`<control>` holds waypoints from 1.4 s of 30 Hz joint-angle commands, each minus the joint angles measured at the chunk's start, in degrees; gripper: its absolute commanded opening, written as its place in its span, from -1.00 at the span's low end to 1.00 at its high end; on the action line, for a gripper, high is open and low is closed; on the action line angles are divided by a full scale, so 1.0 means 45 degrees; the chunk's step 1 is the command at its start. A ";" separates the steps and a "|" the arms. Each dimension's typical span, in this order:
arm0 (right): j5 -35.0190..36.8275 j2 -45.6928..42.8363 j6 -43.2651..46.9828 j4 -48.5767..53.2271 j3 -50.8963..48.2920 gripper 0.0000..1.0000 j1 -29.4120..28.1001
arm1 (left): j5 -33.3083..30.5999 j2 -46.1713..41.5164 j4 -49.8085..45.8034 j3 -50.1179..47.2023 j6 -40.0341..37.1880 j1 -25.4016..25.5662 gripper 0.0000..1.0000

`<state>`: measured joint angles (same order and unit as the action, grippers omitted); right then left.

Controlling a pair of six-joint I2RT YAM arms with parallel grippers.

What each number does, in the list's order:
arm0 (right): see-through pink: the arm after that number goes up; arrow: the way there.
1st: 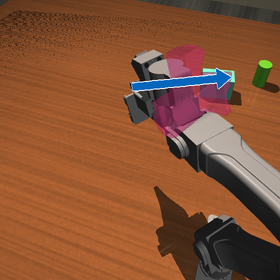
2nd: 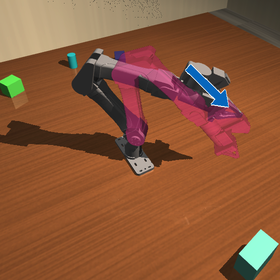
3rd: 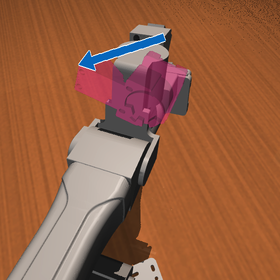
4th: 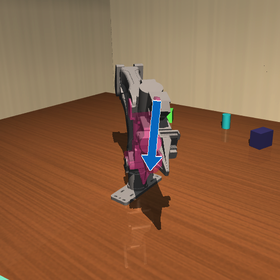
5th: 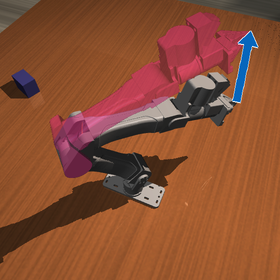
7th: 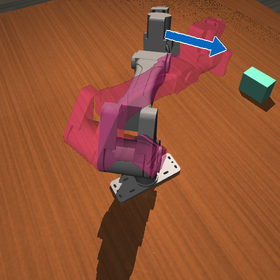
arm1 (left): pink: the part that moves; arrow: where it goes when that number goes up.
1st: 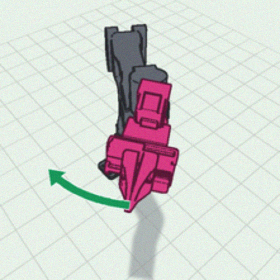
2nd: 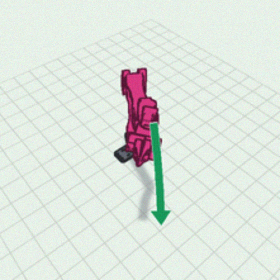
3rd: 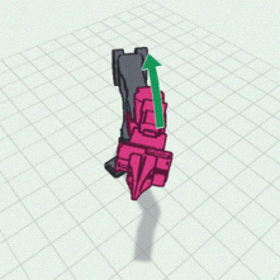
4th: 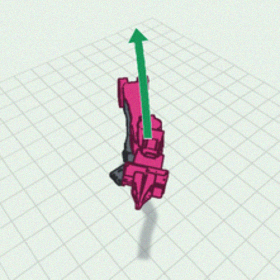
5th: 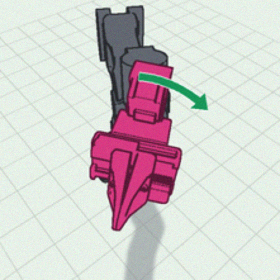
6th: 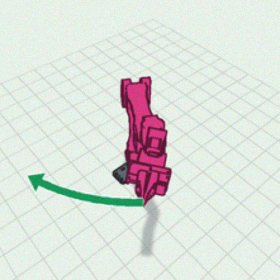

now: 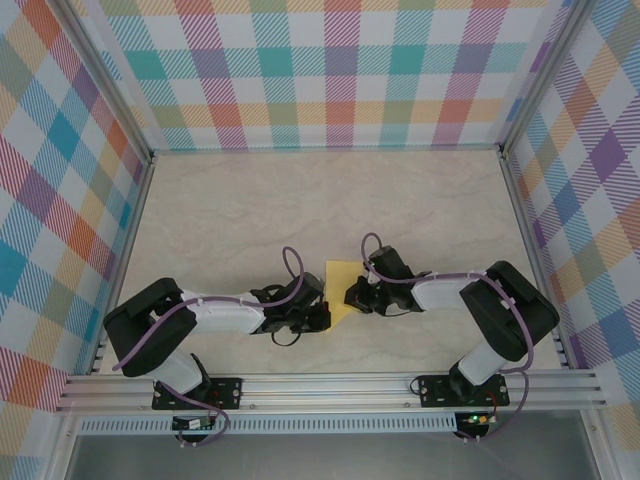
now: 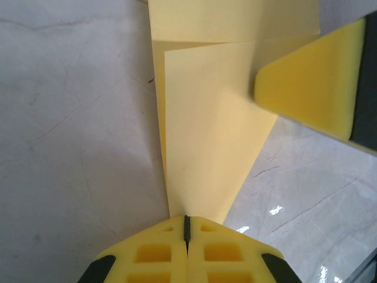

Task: Fold a paper plane with a square sheet of paper (pick it up from the middle)
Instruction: Third fold the triangle at the center of the table.

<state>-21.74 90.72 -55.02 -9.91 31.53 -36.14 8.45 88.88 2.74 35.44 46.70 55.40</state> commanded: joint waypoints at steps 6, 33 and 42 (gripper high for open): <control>0.0536 -0.0291 0.0817 -0.0463 -0.0733 -0.80 0.1113 | -0.0828 0.0800 -0.2192 -0.0671 -0.0377 0.0092 -1.00; -0.0250 -0.3594 0.0943 0.1902 -0.0936 -0.29 0.1714 | -0.1162 -0.2949 -0.3691 0.0346 -0.1813 -0.0115 -0.78; -0.0795 -0.2545 0.0520 0.1686 -0.0306 -0.18 0.1055 | -0.0551 -0.1712 -0.3502 0.1774 -0.2113 -0.0952 -0.74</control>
<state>-23.42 77.45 -51.81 -2.87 27.90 -30.30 4.89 78.74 -12.03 42.09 38.70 51.92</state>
